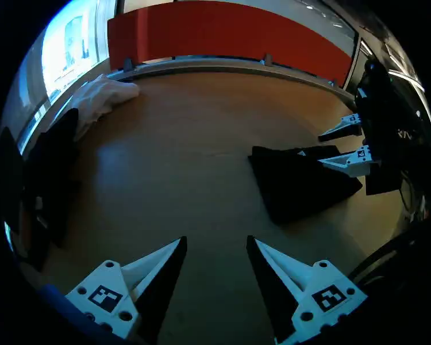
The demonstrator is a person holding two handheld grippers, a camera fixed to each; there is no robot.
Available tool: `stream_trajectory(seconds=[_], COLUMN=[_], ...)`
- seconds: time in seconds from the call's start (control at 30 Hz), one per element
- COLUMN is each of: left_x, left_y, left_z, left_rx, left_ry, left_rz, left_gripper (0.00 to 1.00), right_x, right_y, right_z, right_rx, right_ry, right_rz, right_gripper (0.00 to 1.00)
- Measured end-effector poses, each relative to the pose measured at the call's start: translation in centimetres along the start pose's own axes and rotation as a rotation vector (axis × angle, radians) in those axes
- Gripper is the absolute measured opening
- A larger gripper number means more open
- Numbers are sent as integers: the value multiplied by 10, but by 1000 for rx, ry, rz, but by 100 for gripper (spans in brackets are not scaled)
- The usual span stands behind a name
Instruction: Fold towel
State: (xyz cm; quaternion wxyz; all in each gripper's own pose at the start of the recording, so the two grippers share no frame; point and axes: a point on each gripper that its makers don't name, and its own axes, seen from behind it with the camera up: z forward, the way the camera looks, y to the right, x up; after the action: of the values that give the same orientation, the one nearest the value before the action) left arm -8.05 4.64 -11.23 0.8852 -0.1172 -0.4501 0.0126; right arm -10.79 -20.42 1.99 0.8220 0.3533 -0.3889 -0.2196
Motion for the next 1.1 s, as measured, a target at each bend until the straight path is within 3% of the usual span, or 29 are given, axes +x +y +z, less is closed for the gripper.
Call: stream_trajectory(seconds=[0.27,1.1], left_x=[-2,-3], left_y=[-1,-2], left_z=[-2,-3], left_rx=[1,1], left_ry=[0,2], left_rz=[-2,-10], left_gripper=[76,76], right_x=[14,22], right_y=[22,54], right_z=[0,0], right_rx=[-34,-78], right_ry=[11,13], right_rz=[-12,-26], right_gripper=[96,96])
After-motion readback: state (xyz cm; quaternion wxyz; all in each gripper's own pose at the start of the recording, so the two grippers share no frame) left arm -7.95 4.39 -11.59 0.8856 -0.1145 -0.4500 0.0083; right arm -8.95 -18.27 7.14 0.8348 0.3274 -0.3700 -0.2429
